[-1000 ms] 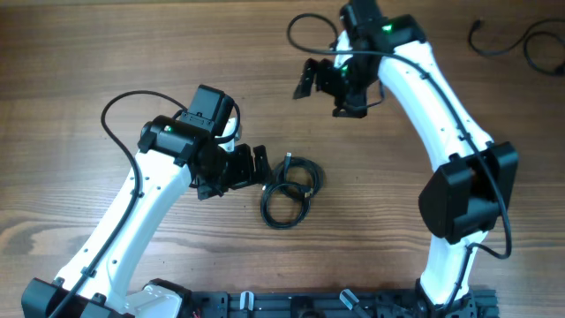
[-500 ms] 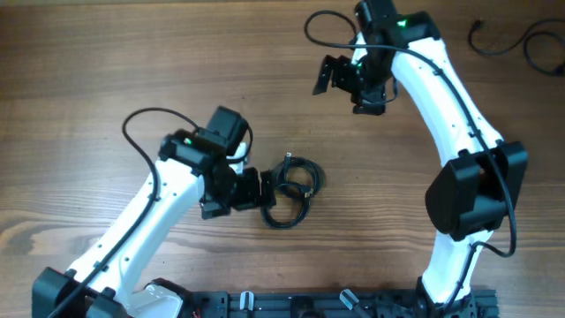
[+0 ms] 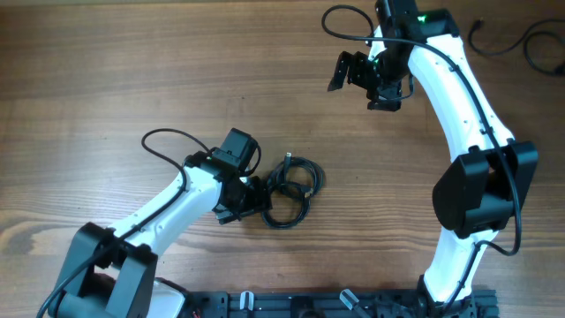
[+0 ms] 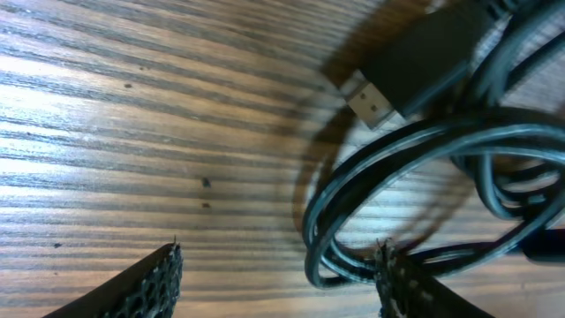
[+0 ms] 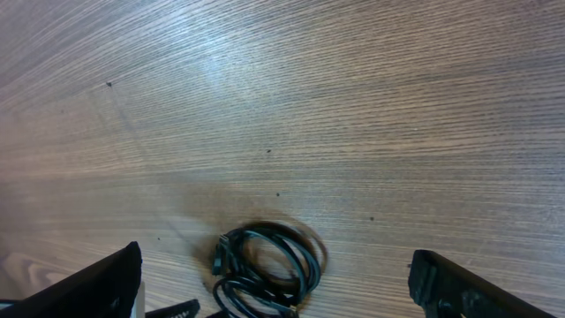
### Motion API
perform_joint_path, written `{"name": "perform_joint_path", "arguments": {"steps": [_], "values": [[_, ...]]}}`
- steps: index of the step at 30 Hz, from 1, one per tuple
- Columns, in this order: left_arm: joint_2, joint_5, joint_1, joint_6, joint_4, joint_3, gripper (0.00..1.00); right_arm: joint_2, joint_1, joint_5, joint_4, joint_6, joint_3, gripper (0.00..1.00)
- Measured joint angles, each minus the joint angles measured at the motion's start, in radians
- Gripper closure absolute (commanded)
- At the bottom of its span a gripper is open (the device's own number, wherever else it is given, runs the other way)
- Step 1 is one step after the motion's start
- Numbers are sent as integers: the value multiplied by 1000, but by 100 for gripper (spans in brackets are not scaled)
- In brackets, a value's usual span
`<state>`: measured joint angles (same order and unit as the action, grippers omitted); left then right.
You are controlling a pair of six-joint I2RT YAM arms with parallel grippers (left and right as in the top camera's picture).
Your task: Untangle cables
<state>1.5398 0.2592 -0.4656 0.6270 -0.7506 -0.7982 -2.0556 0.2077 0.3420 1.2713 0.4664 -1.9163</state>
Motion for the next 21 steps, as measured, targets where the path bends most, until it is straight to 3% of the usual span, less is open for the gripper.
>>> {"name": "perform_joint_path", "arguments": {"steps": [3,7,17,19,21], "values": [[12,-4,0,15,21,1,52,0,0,0,0,0,0,0],[13,-5,0,31,34,1,54,0,0,0,0,-1,0,0],[26,-31,-81,53,63,1,49,0,0,0,3,-8,0,0],[57,-44,-90,57,63,1,53,0,0,0,6,-21,0,0],[69,-53,-90,63,63,1,63,0,0,-8,16,-26,0,0]]}}
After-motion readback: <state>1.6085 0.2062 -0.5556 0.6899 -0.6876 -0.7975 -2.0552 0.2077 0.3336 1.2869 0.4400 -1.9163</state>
